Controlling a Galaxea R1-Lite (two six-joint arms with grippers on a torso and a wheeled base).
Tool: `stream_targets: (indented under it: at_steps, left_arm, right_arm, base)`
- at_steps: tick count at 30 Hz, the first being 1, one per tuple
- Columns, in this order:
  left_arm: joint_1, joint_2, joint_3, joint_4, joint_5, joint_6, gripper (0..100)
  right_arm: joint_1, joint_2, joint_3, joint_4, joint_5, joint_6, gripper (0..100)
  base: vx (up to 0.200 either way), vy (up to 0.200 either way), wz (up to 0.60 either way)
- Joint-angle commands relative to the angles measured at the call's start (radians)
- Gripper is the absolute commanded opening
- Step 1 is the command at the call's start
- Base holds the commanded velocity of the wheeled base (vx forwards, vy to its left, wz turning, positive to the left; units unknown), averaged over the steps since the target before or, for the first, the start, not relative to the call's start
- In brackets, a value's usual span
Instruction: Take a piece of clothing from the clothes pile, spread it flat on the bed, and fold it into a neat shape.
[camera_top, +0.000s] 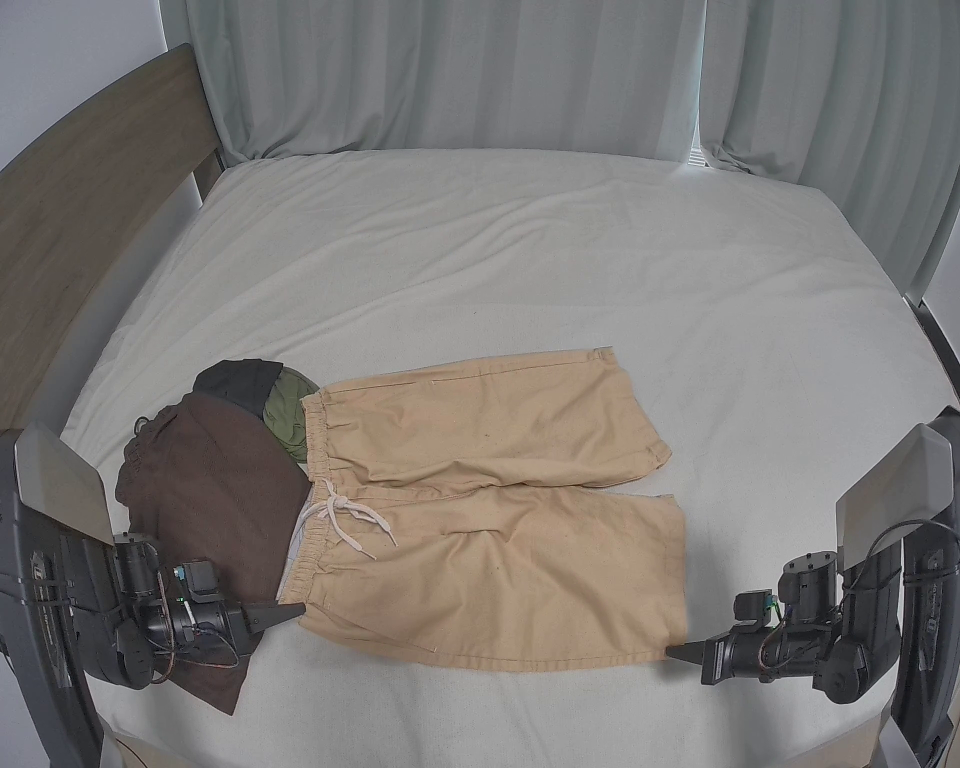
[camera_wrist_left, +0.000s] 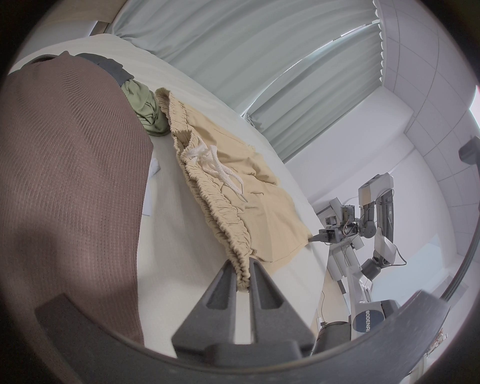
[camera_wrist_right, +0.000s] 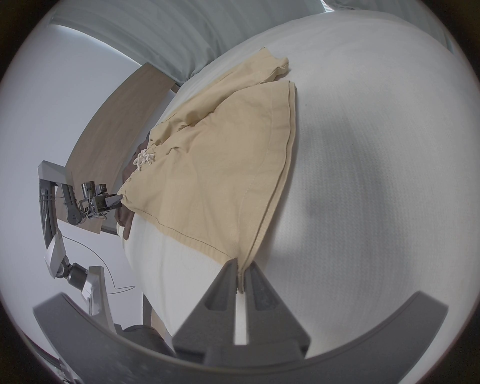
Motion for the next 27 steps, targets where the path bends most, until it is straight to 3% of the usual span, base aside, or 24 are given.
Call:
stream_targets:
  at_steps: [1,15,27]
  left_arm:
    - [0.000,0.038,0.018,0.000,0.000,0.035,0]
    - [0.026,0.070,0.135,0.002,-0.029,0.183,0]
    - [0.028,0.166,0.122,0.000,-0.021,0.298,0]
  right_arm:
    - [-0.001,0.000,0.021,0.000,0.003,-0.027,0]
    - [-0.014,0.003,0.067,0.000,0.028,-0.091,0]
    - [-0.024,0.023,0.068,0.001,0.046,-0.109,0]
  base:
    - [0.000,0.000,0.00]
    - [0.000,0.000,0.00]
    - [0.000,0.000,0.00]
